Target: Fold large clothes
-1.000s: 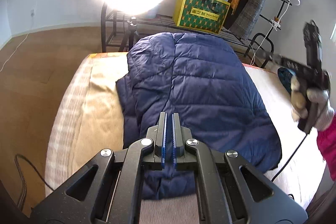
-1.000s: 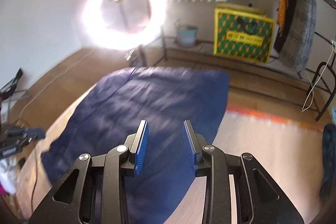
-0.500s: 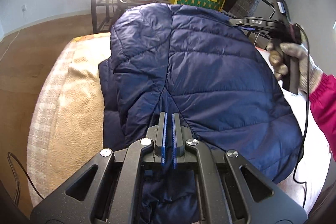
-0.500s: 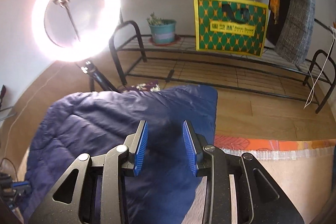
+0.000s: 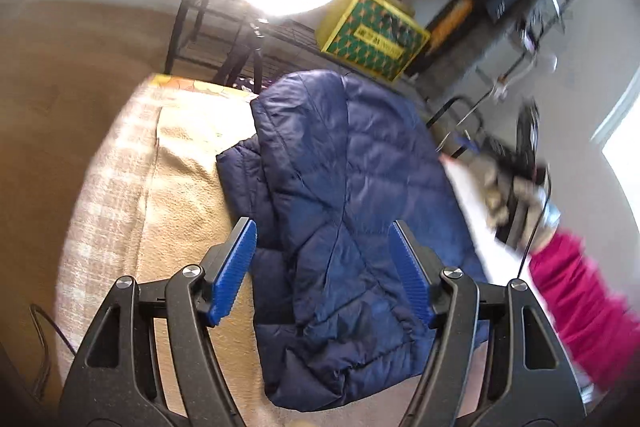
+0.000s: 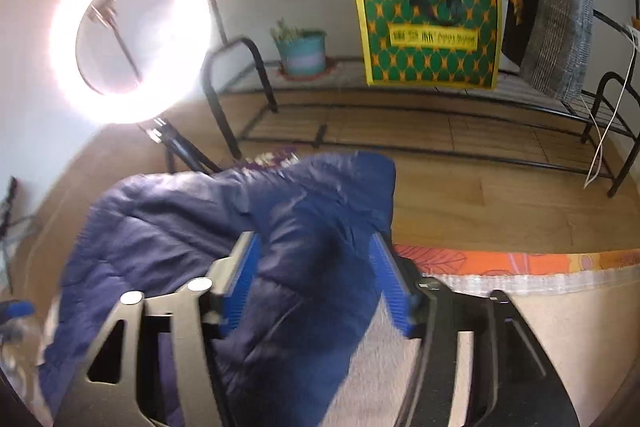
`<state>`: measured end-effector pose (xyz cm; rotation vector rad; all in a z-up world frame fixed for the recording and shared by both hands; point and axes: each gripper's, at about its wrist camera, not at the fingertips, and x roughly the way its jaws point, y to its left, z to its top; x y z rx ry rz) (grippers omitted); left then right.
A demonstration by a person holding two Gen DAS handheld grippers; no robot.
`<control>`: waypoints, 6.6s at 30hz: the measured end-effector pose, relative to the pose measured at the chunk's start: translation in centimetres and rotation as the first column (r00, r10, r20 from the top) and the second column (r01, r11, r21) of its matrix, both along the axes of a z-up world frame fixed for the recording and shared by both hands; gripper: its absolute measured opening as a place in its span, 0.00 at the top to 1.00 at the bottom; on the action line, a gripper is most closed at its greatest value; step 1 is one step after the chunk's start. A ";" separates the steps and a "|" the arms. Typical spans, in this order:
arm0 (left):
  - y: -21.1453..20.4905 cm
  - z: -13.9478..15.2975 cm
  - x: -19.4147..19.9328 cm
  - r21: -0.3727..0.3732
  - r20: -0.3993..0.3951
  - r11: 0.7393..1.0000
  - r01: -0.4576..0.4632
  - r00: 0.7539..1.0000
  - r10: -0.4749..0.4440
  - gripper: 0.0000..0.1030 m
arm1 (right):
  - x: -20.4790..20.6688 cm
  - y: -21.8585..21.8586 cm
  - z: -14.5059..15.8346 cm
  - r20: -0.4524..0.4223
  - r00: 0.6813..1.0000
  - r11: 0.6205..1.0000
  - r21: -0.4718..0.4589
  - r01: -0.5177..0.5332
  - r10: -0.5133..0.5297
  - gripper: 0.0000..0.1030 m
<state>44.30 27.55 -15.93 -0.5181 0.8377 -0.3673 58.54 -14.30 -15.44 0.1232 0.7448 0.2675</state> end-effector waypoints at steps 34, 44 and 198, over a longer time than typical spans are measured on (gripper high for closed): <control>3.6 -9.7 7.2 -0.249 -0.286 0.968 0.016 0.954 -0.089 0.26 | -7.7 -4.1 -7.6 -0.294 0.909 0.851 0.513 -0.110 0.295 0.13; 3.3 -10.2 8.8 -0.369 -0.254 0.928 0.053 0.955 -0.155 0.26 | -6.3 -2.1 -8.5 -0.287 0.875 0.814 0.552 -0.181 0.389 0.37; -51.3 33.1 -17.9 0.335 0.350 0.917 0.215 0.876 -0.333 0.22 | -42.8 -34.6 31.2 0.271 0.888 0.893 -0.156 0.422 -0.372 0.34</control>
